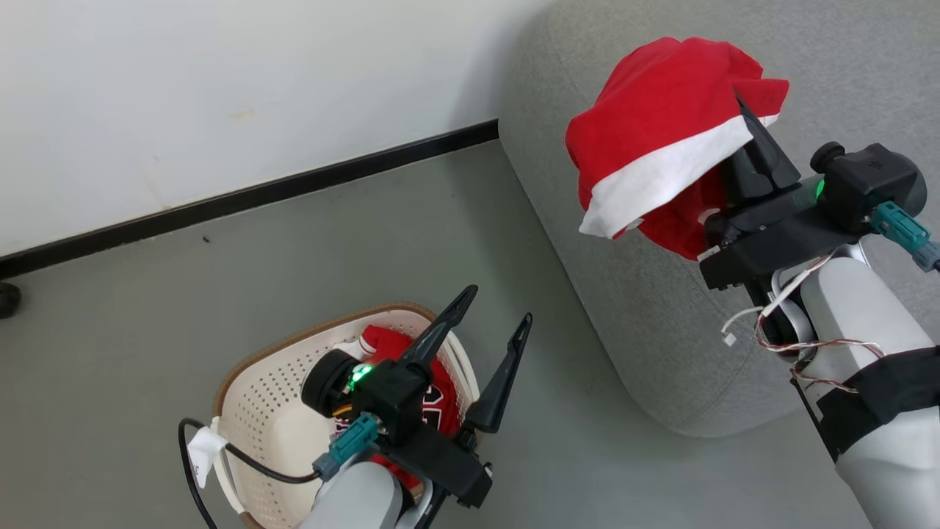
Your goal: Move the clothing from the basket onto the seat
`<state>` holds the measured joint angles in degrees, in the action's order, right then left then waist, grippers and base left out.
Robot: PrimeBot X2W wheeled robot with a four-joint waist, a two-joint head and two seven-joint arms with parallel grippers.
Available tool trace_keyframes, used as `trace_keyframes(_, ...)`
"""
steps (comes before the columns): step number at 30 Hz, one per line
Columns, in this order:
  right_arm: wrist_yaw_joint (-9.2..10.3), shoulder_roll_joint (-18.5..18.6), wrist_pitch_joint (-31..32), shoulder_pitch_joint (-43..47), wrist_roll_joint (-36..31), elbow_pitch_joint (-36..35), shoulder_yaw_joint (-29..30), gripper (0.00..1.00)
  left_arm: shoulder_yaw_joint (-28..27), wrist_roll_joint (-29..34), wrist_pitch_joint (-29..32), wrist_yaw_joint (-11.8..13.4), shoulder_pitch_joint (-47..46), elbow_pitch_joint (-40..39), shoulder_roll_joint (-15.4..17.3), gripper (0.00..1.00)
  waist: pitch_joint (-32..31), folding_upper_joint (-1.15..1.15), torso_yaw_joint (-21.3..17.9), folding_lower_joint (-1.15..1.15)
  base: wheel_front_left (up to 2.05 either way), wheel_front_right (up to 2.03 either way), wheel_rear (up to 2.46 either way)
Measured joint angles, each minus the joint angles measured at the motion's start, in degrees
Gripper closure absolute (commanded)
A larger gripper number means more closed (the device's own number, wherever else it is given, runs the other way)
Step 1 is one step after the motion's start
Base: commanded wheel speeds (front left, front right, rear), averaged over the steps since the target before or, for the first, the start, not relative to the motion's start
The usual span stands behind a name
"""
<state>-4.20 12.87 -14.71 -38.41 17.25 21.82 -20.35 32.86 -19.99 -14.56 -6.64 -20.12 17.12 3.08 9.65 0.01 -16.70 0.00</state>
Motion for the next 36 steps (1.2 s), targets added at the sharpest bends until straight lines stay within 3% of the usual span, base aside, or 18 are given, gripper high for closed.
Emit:
trace_keyframes(20, -0.35, -3.3, 0.0, 0.8, -1.2, 0.1, 0.0, 1.00, -0.5, 0.4, 0.0, -0.5, -1.2, 0.0, 0.0, 0.00, 0.4, 0.00, -9.0, 0.00, 0.00, 0.00, 0.00)
trace_keyframes(29, -0.35, -0.9, 0.0, 3.5, -1.6, -2.4, 3.4, 1.00, 1.2, 0.4, 0.0, -0.5, -1.8, 0.0, 0.0, 0.00, 0.4, 0.00, -10.4, 0.00, 0.00, 0.00, 0.00)
trace_keyframes(36, -0.33, 3.8, 0.0, 0.9, -1.8, -2.3, 8.5, 1.00, 3.4, 0.4, 0.0, -0.5, -1.9, -0.2, 0.0, 0.00, 1.9, 0.00, -9.2, 0.00, 0.00, 0.00, 0.00)
